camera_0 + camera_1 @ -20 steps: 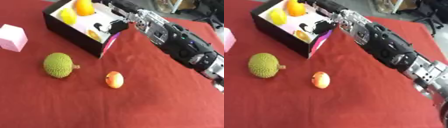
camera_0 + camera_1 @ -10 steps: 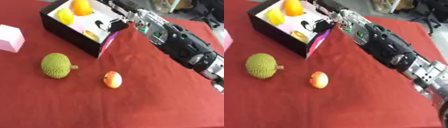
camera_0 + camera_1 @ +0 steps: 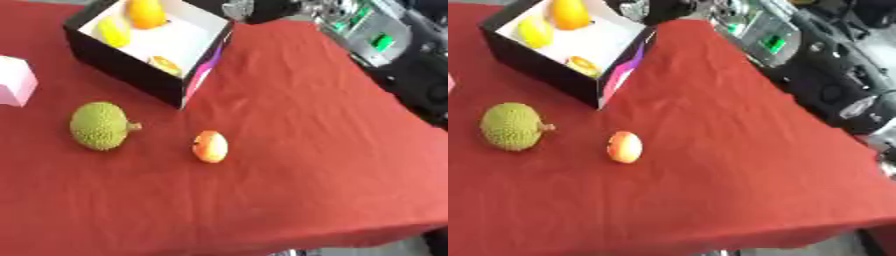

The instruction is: Pick up objects on the table and place them in the box.

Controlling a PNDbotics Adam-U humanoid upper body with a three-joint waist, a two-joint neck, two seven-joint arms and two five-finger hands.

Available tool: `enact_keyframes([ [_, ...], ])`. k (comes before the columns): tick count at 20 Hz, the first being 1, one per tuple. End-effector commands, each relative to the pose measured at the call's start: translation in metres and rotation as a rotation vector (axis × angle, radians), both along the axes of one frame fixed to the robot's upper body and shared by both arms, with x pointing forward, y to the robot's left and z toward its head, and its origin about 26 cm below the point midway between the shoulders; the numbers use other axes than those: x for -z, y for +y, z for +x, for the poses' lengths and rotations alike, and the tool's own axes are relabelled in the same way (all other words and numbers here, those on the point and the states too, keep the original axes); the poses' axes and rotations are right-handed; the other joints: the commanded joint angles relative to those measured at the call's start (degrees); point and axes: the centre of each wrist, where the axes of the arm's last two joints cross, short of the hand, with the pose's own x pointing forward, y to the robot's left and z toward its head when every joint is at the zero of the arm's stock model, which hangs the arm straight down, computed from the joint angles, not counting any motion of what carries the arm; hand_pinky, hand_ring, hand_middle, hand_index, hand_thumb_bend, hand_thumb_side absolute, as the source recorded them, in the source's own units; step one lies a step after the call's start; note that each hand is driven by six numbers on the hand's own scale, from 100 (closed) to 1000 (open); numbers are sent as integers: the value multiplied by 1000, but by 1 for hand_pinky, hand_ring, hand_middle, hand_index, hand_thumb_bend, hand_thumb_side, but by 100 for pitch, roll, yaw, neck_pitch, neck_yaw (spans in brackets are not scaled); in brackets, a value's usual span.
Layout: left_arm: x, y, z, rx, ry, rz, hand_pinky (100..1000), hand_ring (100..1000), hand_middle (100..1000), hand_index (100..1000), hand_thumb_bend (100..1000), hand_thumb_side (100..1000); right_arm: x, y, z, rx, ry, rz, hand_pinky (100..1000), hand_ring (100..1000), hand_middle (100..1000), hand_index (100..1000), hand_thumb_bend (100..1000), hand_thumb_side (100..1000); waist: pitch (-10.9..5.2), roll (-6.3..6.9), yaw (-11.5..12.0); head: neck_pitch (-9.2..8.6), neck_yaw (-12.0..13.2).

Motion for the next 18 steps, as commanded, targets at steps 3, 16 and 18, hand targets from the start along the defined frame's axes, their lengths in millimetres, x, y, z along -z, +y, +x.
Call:
enact_keyframes([
  [3, -4, 13, -10, -94, 12, 25, 776, 862, 791, 822, 100, 650, 22, 14, -1, -148, 52, -167, 884, 891, 814, 911, 334, 188, -194, 109, -264, 53, 474],
  [16, 8, 17, -16, -108, 99, 76, 779, 867, 792, 823, 100, 650, 117, 55, -7, -172, 365, -354, 955, 918, 819, 930, 118, 233, -165, 97, -779, 54, 980],
  [18, 8, 16, -16, -104, 105, 80, 780, 868, 793, 824, 100, 651, 120, 58, -8, -164, 378, -374, 954, 917, 817, 930, 137, 244, -155, 91, -779, 54, 962],
])
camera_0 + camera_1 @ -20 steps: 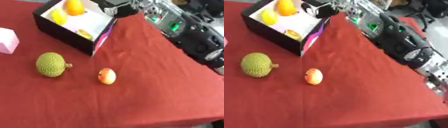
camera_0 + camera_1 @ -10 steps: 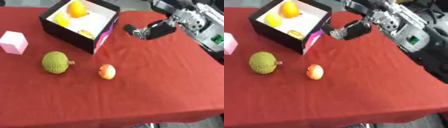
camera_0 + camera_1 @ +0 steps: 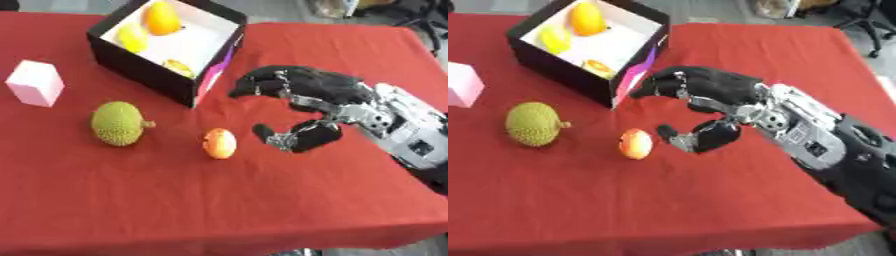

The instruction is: Pick up objects on the table and place them in the box.

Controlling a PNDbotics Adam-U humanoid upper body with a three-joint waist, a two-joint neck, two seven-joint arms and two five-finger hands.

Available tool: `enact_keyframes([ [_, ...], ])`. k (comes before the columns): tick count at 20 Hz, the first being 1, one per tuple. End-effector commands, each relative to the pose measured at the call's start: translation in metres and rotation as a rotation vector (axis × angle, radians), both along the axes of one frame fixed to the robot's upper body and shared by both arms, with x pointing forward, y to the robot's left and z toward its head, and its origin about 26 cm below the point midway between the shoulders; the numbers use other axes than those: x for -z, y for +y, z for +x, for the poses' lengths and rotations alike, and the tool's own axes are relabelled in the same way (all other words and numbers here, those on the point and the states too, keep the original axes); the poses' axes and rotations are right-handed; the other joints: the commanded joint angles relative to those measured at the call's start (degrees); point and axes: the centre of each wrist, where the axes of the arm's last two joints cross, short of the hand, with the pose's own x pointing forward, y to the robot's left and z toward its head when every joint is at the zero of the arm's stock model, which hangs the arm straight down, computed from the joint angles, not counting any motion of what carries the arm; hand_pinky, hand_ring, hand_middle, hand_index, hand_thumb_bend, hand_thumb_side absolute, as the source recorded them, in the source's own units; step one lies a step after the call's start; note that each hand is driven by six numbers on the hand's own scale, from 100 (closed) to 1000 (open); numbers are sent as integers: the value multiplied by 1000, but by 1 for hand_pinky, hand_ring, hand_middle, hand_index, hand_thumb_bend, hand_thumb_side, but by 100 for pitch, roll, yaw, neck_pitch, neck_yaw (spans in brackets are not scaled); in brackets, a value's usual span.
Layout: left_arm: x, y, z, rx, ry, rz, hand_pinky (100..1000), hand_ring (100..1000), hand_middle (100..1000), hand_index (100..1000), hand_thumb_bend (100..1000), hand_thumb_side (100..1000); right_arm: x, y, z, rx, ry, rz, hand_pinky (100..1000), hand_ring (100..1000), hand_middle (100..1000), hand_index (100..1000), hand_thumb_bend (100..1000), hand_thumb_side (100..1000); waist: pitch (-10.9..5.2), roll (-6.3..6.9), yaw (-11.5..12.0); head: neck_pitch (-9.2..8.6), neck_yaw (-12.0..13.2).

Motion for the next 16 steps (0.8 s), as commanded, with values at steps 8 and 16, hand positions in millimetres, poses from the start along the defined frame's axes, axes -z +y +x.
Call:
enact_keyframes([
  [8, -10, 0, -1, 23, 4, 59, 784, 871, 794, 825, 100, 652, 2, 11, -3, 30, -3, -110, 955, 896, 782, 928, 284, 224, 28, -29, 32, 31, -25],
  [16, -10, -3, 1, 35, 9, 68, 786, 873, 795, 826, 100, 654, 1, 13, -3, 90, -30, -85, 952, 891, 772, 921, 309, 199, 133, -75, 49, 31, -43],
])
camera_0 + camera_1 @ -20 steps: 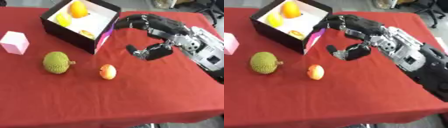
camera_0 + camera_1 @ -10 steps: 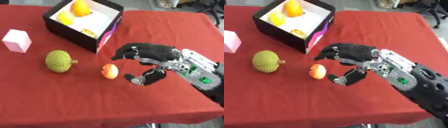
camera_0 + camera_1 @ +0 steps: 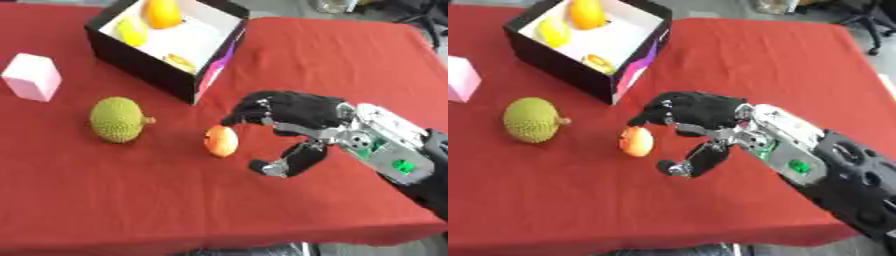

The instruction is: Pick up objects on the table and place them in the box.

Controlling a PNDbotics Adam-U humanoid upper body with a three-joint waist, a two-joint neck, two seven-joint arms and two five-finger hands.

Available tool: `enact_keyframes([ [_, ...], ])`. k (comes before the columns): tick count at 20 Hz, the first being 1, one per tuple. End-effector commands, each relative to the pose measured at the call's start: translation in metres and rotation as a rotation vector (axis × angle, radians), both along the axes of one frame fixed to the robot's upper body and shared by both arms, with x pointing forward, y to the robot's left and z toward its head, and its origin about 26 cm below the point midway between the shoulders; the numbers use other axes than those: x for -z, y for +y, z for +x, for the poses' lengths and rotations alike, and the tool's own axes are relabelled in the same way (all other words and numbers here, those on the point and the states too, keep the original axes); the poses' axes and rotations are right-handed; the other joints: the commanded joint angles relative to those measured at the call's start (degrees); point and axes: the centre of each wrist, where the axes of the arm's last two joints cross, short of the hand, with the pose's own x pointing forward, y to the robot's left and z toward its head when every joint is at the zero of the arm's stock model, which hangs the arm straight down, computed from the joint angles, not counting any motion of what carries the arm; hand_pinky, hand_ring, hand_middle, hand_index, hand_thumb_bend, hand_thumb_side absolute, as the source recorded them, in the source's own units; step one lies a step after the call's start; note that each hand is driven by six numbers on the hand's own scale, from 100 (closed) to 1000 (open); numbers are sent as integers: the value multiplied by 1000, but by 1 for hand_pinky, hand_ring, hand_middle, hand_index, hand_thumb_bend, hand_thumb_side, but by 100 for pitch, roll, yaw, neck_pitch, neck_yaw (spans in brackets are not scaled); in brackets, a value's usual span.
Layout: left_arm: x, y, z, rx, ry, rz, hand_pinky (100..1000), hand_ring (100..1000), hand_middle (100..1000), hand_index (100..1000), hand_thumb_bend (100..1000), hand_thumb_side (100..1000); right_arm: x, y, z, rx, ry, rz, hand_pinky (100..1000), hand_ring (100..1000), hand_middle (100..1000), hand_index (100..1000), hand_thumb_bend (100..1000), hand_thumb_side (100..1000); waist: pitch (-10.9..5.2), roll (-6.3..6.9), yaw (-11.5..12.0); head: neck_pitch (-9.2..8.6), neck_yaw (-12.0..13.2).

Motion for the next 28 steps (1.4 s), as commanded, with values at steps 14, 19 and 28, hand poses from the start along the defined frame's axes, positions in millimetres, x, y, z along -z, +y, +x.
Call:
enact_keyframes([
  [14, -9, -6, 2, 34, -13, 42, 790, 877, 798, 828, 100, 658, -14, 5, 2, 77, -71, 14, 945, 881, 759, 900, 294, 218, 125, -10, 26, 31, -94],
  [19, -8, -7, 3, 41, -10, 44, 791, 878, 798, 828, 100, 659, -16, 6, 4, 92, -80, 20, 938, 878, 742, 885, 301, 223, 158, -24, 59, 31, -151],
  [28, -8, -9, 4, 51, -9, 47, 794, 880, 798, 829, 100, 661, -7, 1, 15, 126, -83, 8, 928, 873, 707, 858, 306, 231, 238, -61, 118, -29, -194],
])
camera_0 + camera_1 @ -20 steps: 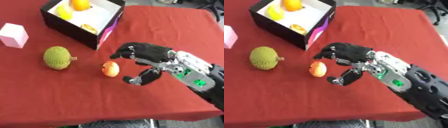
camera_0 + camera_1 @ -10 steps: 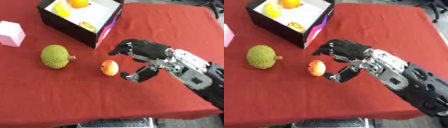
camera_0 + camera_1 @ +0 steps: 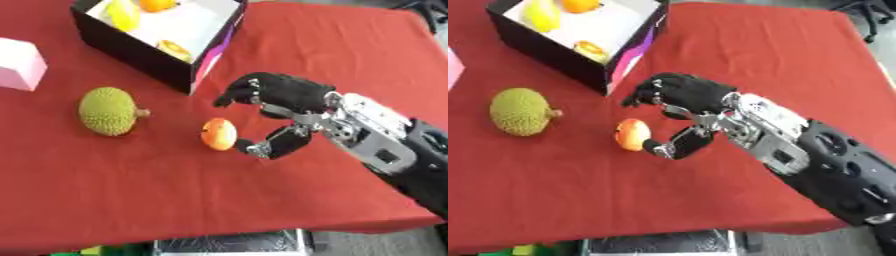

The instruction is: Pick up objects on the table and place them in the box.

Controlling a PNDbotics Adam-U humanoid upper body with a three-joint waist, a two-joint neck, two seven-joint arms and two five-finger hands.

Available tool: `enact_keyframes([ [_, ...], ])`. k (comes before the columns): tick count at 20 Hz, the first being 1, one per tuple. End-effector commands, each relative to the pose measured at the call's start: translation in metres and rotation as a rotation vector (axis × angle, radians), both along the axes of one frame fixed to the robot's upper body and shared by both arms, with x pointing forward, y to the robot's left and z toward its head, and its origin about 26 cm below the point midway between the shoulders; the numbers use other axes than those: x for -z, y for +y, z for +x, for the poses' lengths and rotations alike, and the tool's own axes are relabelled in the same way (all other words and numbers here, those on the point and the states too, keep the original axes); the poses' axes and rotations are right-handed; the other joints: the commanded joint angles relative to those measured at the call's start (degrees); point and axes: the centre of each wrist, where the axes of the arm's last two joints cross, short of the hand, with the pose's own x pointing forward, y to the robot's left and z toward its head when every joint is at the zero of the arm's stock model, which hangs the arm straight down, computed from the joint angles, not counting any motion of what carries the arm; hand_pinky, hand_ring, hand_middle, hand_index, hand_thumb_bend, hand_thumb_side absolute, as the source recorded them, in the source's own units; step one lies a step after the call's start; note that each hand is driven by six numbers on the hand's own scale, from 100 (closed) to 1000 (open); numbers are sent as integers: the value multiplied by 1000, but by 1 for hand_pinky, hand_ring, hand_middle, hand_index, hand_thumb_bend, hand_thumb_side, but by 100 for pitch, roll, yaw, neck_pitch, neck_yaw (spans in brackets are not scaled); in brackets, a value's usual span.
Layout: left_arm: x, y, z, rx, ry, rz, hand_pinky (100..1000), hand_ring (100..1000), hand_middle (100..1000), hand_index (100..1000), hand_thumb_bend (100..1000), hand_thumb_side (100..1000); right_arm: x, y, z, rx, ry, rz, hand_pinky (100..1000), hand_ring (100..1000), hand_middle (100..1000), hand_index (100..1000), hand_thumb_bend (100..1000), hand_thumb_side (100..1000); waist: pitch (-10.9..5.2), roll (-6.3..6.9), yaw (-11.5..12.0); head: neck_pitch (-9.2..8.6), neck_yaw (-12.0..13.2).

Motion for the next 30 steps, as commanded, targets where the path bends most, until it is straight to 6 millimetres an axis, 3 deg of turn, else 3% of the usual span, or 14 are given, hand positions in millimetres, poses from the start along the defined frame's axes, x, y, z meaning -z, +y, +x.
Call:
enact_keyframes([
  [1, -10, -1, 0, 8, -27, 28, 794, 880, 798, 829, 100, 661, -4, -2, 4, 4, -29, -17, 927, 872, 705, 857, 311, 237, -51, 31, 16, -33, -17],
  [18, -10, -4, 1, 16, -26, 35, 798, 878, 797, 830, 100, 666, 21, -10, 17, 32, -31, -67, 918, 866, 687, 846, 330, 280, 136, -48, 50, -136, -76],
  [30, -11, -6, 3, 29, -32, 38, 801, 877, 797, 831, 100, 666, 23, -10, 23, 61, -55, 21, 895, 828, 609, 762, 178, 220, 215, -48, 76, -151, -124],
])
